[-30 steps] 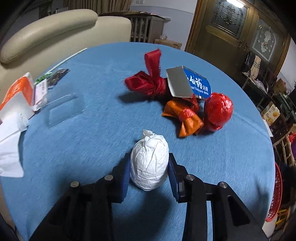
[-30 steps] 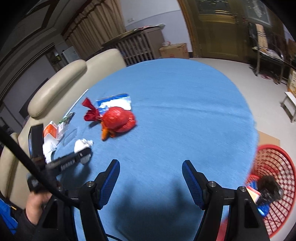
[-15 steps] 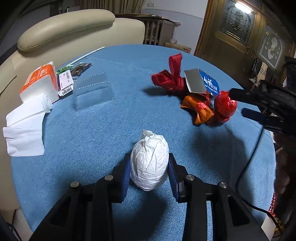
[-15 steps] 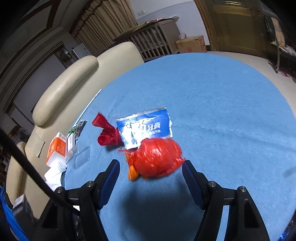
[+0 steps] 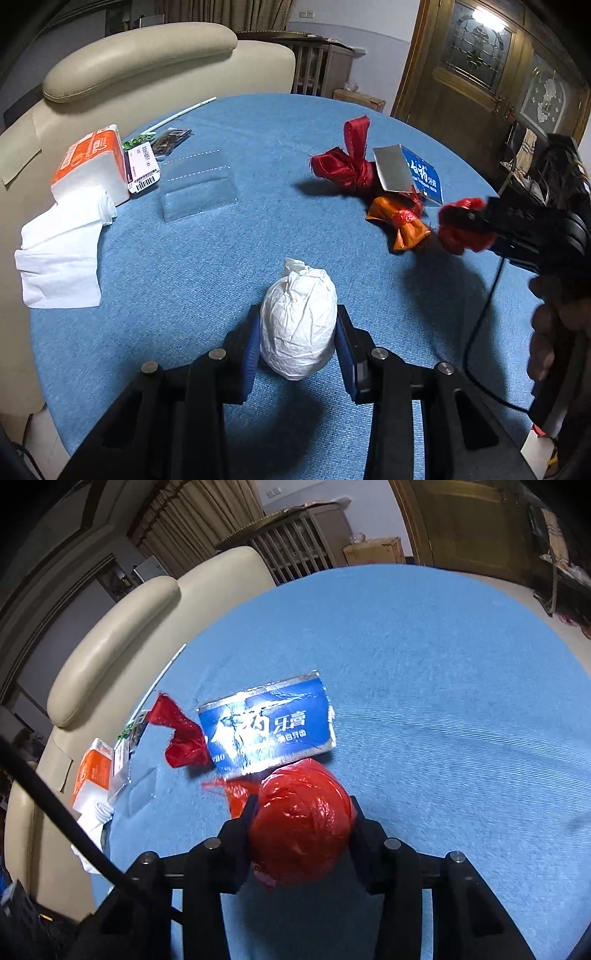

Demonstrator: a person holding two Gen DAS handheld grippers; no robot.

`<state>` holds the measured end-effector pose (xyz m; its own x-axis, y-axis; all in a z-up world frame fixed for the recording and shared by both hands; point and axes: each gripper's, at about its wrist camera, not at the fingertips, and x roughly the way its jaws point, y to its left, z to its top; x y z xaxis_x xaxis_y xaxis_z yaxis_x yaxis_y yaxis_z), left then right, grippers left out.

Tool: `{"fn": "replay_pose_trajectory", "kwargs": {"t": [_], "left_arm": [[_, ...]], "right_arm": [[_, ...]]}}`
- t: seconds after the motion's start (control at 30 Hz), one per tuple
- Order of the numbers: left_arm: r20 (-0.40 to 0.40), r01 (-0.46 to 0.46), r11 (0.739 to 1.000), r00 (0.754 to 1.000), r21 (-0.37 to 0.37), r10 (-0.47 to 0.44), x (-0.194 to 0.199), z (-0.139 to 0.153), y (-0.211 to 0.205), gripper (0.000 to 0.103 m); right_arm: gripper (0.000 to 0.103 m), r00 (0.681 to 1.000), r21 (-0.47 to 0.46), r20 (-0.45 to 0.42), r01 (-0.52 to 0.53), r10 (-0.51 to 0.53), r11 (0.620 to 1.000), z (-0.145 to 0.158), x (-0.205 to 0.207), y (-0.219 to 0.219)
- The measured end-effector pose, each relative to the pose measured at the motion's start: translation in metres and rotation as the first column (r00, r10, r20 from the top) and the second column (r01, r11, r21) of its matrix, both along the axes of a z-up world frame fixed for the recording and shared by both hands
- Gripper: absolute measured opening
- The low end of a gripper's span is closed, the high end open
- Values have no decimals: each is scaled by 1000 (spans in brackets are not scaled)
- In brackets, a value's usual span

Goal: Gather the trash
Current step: 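Hold the white paper ball in the left tool while the right tool grasps the red bag, then hold the paper ball in the left tool while the right tool lifts the red bag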

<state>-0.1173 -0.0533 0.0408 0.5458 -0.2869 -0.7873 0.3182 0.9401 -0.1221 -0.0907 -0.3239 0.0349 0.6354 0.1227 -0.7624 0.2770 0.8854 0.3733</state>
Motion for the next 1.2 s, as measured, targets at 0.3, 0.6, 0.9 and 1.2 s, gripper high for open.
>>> {"fn": "replay_pose_trajectory", "kwargs": {"t": [0.3,0.6,0.9,1.2], "left_arm": [[22,20,1000,1000,4,-21,-15,8,-10,39],[35,43,999,998,25,-43,-30,13,-22,39],[48,34,998,998,56,-37,-36,18,-25,39],[46,49,996,998,70,-52,-38,19,-33,39]], "right_arm": [[47,997,-1,70,12,-12,1000,23,-67,2],[47,995,1,97,3,-3,1000,27,-113,15],[47,993,-21,109,-33,35,999,27,-134,26],[47,991,-31,123,-43,46,999,29,-147,30]]}}
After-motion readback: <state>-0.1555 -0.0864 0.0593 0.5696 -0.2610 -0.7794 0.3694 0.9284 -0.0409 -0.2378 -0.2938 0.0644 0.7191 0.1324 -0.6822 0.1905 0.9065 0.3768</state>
